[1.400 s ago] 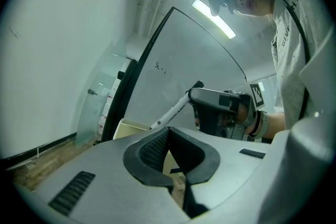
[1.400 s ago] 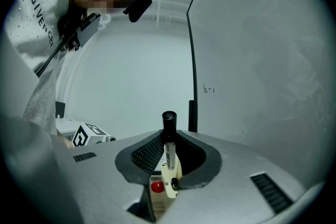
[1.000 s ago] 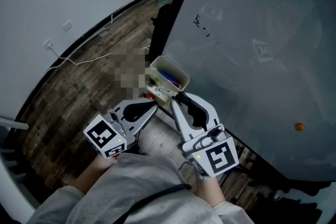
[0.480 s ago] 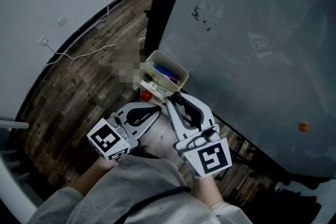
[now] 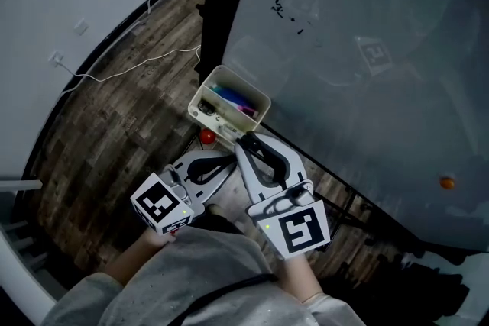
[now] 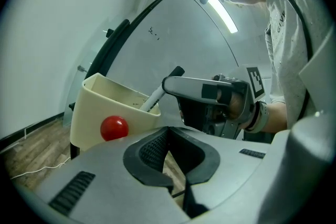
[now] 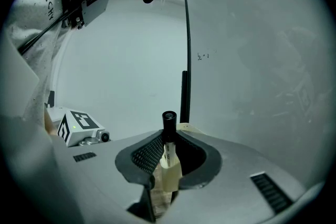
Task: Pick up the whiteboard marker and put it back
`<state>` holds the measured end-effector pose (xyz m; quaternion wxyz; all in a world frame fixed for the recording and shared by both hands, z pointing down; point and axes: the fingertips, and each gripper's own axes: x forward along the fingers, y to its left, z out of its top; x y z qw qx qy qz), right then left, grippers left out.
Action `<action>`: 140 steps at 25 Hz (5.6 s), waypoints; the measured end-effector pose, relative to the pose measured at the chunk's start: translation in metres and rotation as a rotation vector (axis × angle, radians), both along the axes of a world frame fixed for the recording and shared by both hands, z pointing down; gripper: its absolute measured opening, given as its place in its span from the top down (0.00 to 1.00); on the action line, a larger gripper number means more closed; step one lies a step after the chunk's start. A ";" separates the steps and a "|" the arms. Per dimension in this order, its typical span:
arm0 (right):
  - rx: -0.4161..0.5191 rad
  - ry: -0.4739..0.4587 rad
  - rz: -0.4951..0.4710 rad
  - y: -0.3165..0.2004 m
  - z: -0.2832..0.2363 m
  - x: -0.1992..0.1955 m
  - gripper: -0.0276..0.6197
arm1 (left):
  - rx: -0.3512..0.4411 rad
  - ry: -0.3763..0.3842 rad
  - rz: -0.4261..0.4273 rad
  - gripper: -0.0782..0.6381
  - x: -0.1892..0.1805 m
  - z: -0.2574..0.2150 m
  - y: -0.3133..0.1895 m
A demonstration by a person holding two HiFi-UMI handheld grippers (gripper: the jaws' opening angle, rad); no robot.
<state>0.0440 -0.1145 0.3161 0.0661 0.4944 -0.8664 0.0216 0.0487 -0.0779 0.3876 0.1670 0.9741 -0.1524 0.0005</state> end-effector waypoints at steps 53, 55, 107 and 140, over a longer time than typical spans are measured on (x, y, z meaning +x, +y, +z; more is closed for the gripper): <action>-0.054 0.119 0.016 0.000 0.027 -0.009 0.84 | -0.007 -0.113 -0.107 0.87 0.000 0.036 0.002; -0.055 0.121 0.018 0.002 0.028 -0.008 0.83 | -0.011 -0.119 -0.109 0.87 -0.001 0.037 0.002; -0.110 0.166 -0.081 0.054 0.049 -0.004 0.91 | 0.064 -0.117 -0.335 0.87 -0.040 0.006 0.016; -0.075 0.145 -0.228 0.144 0.037 -0.009 0.93 | 0.133 -0.101 -0.487 0.87 -0.042 -0.023 0.098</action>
